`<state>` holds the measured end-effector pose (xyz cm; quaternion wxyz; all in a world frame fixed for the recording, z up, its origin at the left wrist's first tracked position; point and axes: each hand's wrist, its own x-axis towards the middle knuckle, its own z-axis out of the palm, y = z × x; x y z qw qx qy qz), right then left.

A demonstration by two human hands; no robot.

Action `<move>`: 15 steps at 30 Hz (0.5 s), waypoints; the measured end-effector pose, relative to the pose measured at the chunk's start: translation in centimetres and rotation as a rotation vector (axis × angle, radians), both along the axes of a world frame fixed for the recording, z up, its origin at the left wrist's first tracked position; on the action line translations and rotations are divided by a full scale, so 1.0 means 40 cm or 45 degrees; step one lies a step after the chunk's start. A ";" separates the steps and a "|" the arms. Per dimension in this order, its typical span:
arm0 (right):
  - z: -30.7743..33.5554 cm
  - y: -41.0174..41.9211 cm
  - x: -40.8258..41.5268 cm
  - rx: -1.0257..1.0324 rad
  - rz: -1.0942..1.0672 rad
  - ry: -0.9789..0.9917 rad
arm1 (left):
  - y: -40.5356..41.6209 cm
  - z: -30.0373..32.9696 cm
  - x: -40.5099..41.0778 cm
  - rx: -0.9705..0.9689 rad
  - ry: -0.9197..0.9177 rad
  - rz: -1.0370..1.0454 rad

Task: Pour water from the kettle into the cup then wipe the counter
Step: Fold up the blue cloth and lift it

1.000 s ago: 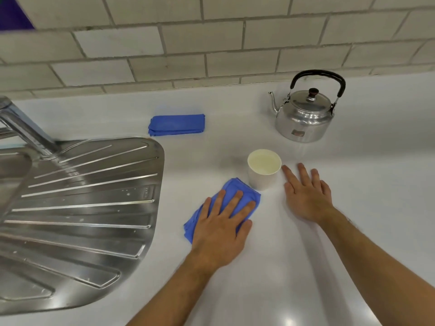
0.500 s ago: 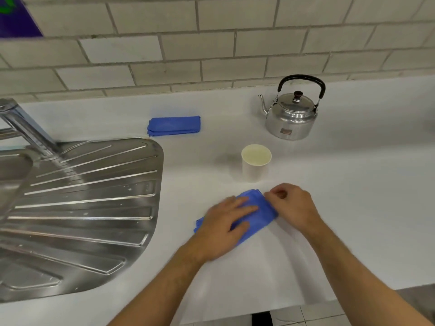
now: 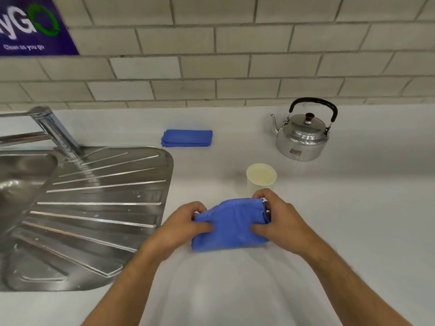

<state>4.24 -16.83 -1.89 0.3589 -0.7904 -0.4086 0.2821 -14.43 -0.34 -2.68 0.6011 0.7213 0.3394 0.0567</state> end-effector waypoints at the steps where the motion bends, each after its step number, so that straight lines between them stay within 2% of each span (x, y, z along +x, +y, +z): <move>1: 0.024 0.005 0.006 0.055 0.024 -0.016 | 0.013 0.013 -0.004 -0.103 -0.090 0.091; 4: 0.101 0.051 0.038 0.214 0.084 -0.016 | 0.065 0.047 -0.008 -0.346 -0.365 0.328; 7: 0.153 0.144 0.081 0.317 0.036 0.155 | 0.146 0.089 0.002 -0.531 -0.621 0.501; 10: 0.173 0.269 0.137 0.363 -0.022 0.341 | 0.253 0.128 0.033 -0.578 -0.773 0.575; 12: 0.172 0.360 0.171 0.339 -0.028 0.359 | 0.330 0.140 0.064 -0.506 -0.766 0.565; 15: 0.149 0.502 0.205 0.290 -0.066 0.207 | 0.444 0.134 0.116 -0.272 -0.539 0.527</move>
